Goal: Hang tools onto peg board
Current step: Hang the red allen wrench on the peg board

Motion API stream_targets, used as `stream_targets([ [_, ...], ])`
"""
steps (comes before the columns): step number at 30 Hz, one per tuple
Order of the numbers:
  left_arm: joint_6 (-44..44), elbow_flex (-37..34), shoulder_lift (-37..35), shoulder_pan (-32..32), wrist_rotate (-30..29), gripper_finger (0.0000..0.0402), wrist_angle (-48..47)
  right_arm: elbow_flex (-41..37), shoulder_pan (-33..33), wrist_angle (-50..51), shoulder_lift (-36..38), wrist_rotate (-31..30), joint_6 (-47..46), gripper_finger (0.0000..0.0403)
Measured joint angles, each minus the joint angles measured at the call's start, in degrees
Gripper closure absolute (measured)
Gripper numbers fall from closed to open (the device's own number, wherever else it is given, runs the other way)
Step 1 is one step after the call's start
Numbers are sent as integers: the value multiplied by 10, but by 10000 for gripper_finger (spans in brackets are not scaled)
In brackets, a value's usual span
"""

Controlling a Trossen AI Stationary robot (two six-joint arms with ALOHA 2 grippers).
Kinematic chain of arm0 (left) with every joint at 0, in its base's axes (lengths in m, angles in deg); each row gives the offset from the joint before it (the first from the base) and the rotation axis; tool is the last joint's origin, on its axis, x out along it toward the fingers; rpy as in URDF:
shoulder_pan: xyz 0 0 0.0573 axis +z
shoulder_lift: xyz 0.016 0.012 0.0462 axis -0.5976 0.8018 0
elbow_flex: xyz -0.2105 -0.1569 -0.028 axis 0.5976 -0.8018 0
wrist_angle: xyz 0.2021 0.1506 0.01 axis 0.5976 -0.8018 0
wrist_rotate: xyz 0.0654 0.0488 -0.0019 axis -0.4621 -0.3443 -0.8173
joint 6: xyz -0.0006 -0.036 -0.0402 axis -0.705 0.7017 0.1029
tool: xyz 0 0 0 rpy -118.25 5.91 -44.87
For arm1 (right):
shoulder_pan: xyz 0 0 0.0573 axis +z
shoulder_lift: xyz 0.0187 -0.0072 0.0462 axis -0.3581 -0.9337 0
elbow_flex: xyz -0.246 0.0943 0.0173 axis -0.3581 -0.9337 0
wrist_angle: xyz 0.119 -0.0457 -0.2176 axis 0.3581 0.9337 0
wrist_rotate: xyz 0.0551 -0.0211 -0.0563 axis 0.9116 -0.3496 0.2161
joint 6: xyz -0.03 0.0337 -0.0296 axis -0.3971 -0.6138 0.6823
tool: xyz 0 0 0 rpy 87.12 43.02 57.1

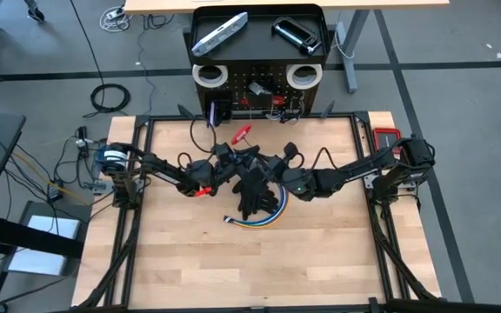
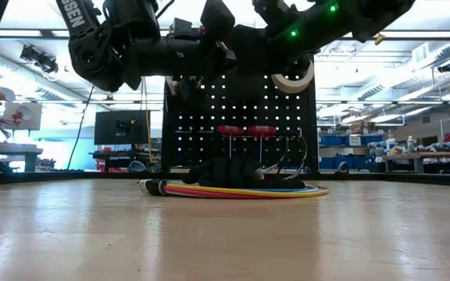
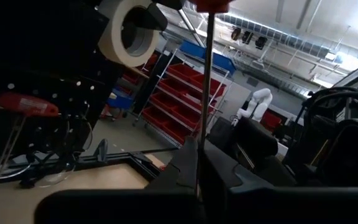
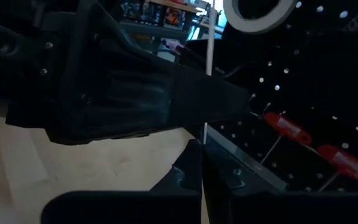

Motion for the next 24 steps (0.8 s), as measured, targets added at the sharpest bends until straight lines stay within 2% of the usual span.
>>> stream_targets([
  [6, -18, -29, 0, -2, -7, 348, 22, 0, 0, 8, 0, 1, -23, 396],
  [10, -19, -84, 0, 0, -20, 316, 85, 0, 0, 17, 4, -24, -27, 396],
  [13, -13, -129, -9, -2, -23, 298, 84, 0, -7, 27, 5, -38, -46, 396],
  [18, -9, -171, -10, -29, -18, 287, 86, 1, -48, 80, -13, -32, -142, 396],
  [24, -64, -172, -11, -61, -18, 287, 66, 42, -82, 123, -79, 19, -202, 396],
])
